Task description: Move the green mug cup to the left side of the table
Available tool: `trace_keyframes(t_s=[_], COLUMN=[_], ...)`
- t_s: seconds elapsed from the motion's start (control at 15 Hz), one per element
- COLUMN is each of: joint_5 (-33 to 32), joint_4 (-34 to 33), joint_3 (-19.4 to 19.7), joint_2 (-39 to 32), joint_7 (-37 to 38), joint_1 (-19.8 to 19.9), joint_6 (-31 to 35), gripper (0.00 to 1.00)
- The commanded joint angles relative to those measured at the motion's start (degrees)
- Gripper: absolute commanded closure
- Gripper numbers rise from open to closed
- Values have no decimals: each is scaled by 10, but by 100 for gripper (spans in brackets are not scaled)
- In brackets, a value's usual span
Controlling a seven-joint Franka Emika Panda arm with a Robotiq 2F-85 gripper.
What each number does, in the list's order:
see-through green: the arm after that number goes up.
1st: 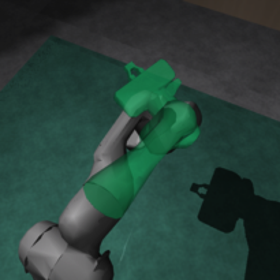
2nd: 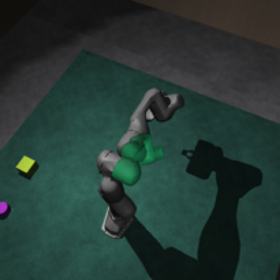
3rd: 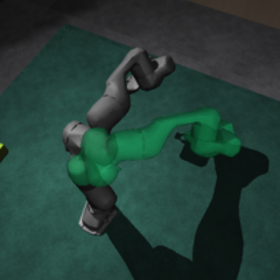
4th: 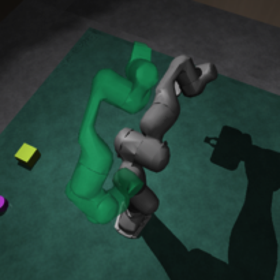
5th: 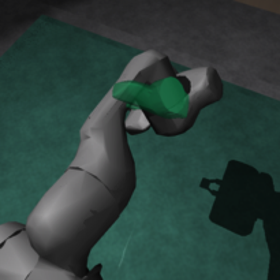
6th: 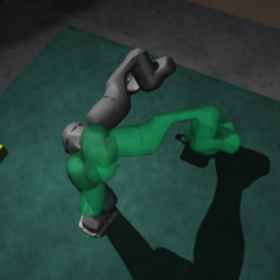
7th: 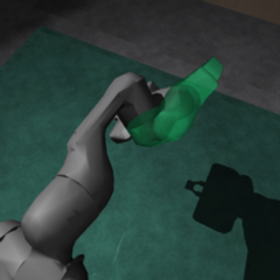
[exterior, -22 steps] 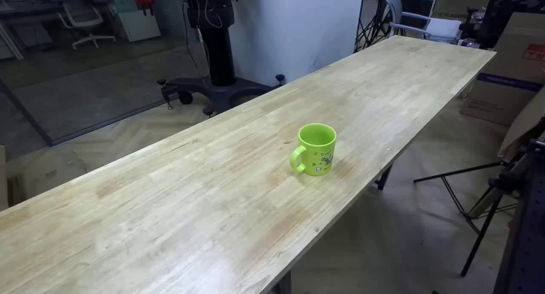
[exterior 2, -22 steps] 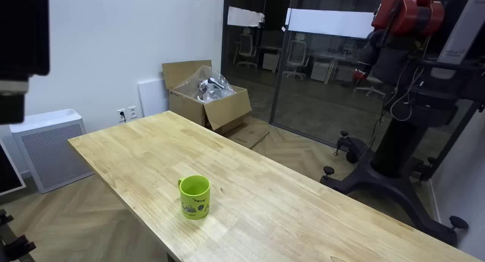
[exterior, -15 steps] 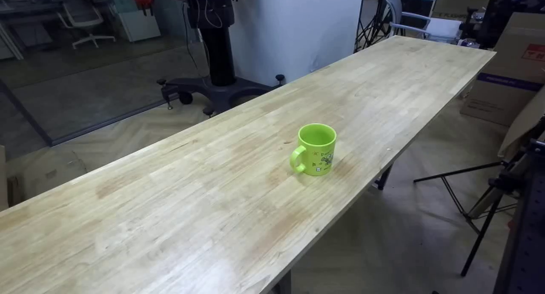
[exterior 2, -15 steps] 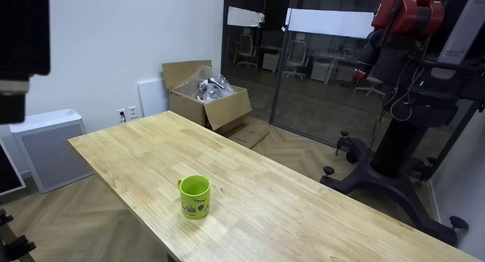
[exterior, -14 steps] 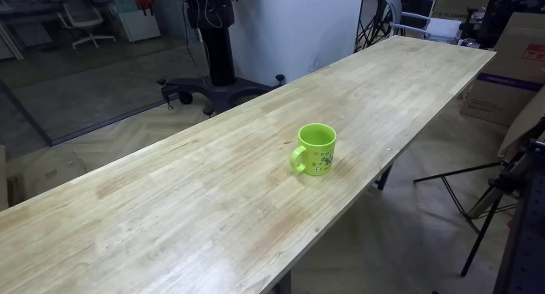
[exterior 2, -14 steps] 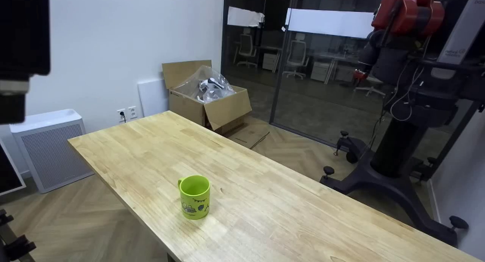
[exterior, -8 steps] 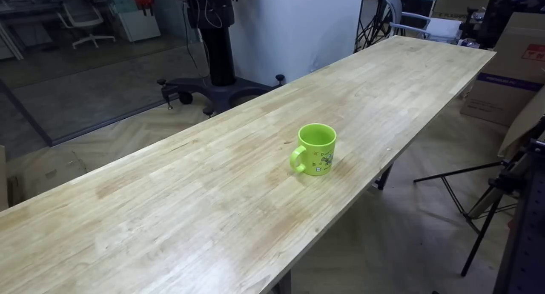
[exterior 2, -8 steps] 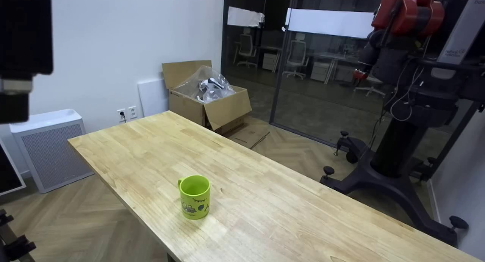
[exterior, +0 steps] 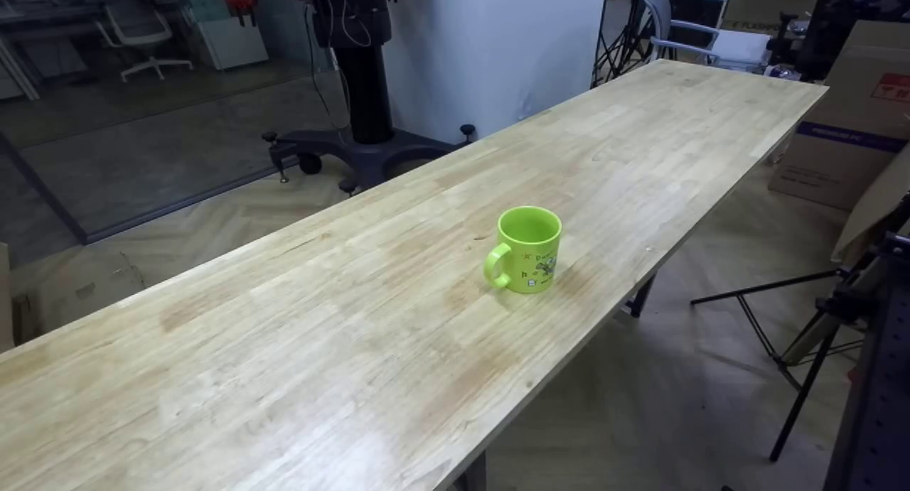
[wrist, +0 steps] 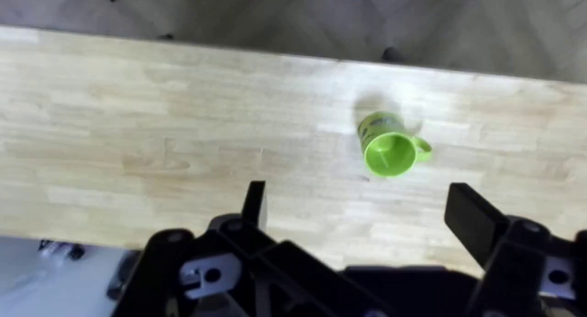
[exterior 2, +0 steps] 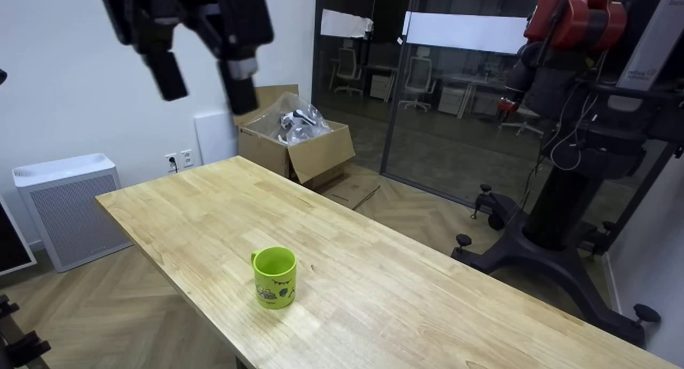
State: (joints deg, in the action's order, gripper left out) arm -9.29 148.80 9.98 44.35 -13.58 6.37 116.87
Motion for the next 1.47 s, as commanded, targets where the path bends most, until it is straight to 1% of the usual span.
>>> trace_keyframes(t_s=[0.0,0.07,0.13,0.2,0.33,0.47,0.53,0.67,0.87,1.0,1.13,1.27,1.4], joint_5=[-30,-12,-16,-17,-18,-15,-4,18,88,112,90,53,-6], joint_4=[-7,0,0,0,0,-1,-13,-37,-78,-106,-130,-149,-163], joint_3=[-7,1,0,-1,-1,4,17,34,68,67,43,20,-1], joint_2=[-50,-25,-37,-45,-50,-64,-86,-133,-211,-266,-319,-364,-399], joint_7=[38,6,11,13,15,25,10,-14,-79,-97,-74,-43,4], joint_1=[24,12,18,21,22,25,15,-1,-45,-51,-35,-21,-10], joint_6=[150,96,129,143,149,202,218,224,179,150,145,163,197], gripper=[0,0,0,0,0,0,0,0,0,0,0,0,0])
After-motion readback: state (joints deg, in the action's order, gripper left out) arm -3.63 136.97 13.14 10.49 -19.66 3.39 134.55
